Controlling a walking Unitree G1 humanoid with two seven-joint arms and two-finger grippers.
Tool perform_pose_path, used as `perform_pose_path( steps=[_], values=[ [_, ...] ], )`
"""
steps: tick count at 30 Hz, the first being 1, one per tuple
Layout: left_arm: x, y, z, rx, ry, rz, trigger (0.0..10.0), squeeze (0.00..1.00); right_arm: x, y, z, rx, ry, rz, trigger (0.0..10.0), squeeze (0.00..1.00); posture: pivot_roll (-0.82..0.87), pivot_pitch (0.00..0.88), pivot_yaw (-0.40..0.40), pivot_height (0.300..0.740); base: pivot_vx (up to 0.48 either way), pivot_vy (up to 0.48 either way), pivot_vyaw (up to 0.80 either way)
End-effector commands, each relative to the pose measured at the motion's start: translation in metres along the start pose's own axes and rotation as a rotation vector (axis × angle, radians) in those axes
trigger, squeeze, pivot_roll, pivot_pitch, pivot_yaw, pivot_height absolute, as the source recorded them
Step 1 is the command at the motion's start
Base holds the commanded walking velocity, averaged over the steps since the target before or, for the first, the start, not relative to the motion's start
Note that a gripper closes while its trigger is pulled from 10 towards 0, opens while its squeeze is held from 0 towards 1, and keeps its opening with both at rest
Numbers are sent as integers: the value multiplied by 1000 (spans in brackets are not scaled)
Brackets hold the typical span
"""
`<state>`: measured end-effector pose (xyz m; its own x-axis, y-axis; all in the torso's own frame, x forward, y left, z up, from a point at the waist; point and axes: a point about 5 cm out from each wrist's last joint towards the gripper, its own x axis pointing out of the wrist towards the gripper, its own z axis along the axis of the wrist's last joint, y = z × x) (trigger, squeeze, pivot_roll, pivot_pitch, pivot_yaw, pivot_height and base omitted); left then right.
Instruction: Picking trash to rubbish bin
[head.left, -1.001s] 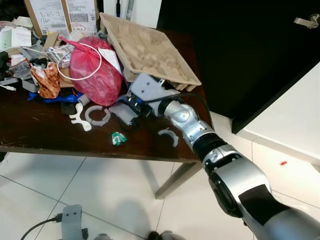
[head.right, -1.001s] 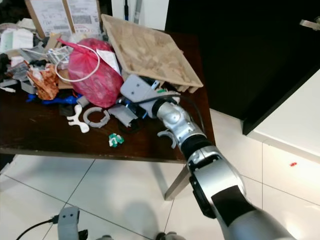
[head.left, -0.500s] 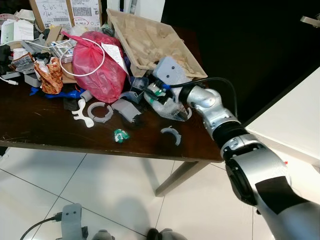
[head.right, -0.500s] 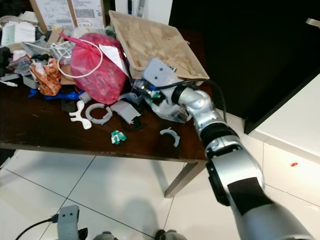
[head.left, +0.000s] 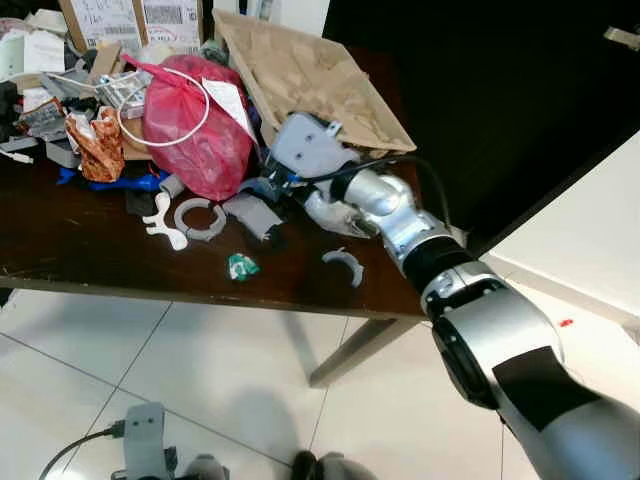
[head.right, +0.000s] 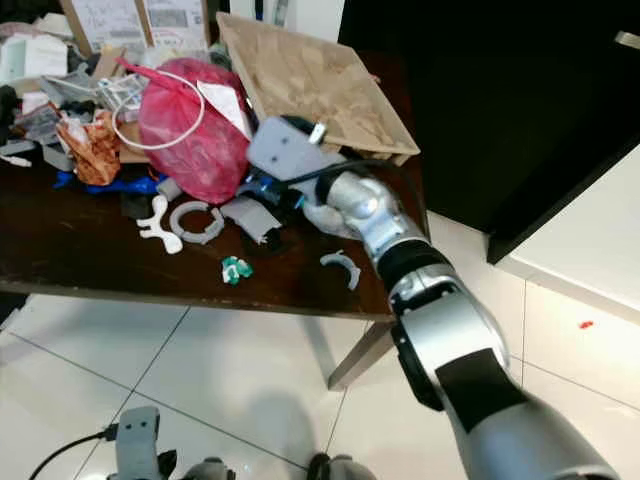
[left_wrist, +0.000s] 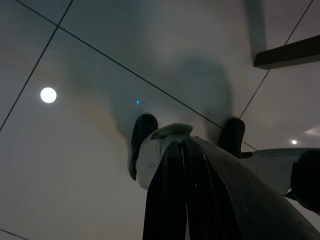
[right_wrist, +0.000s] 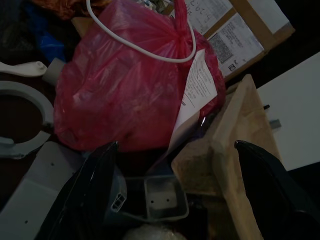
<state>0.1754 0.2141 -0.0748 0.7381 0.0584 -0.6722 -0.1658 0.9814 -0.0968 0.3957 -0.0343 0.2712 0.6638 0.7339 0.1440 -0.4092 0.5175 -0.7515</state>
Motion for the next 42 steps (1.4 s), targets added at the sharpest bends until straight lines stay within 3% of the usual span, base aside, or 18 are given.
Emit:
perform_pose_path(
  steps=[1, 9, 18, 28, 40, 41, 42],
  values=[
    [-6, -11, -23, -16, 70, -21, 10000, 0, 3, 0, 2, -21, 3, -4, 10000, 0, 258, 271, -192, 740, 0, 0, 0],
    [-8, -10, -24, -23, 63, -13, 10000, 0, 11, 6, 10, -40, -2, -38, 10000, 0, 268, 278, -201, 740, 0, 0, 0],
    [-9, -10, -26, -28, 55, -8, 10000, 0, 12, 14, 1, -75, 76, -48, 10000, 0, 286, 280, -199, 740, 0, 0, 0],
    [-9, -8, -24, -19, 48, -9, 10000, 0, 10, 2, -7, -8, 162, -181, 10000, 0, 289, 288, -194, 740, 0, 0, 0],
    [-10, -12, -26, -23, 31, -10, 10000, 0, 13, -2, -3, -17, 175, -203, 10000, 0, 307, 319, -212, 740, 0, 0, 0],
    [-10, -12, -26, -25, 26, -9, 10000, 0, 14, -3, -1, -17, 175, -216, 3294, 0, 312, 325, -215, 740, 0, 0, 0],
    [-11, -12, -26, -25, 22, -8, 10000, 0, 15, -4, 1, -14, 174, -227, 0, 0, 312, 325, -215, 740, 0, 0, 0]
  ],
)
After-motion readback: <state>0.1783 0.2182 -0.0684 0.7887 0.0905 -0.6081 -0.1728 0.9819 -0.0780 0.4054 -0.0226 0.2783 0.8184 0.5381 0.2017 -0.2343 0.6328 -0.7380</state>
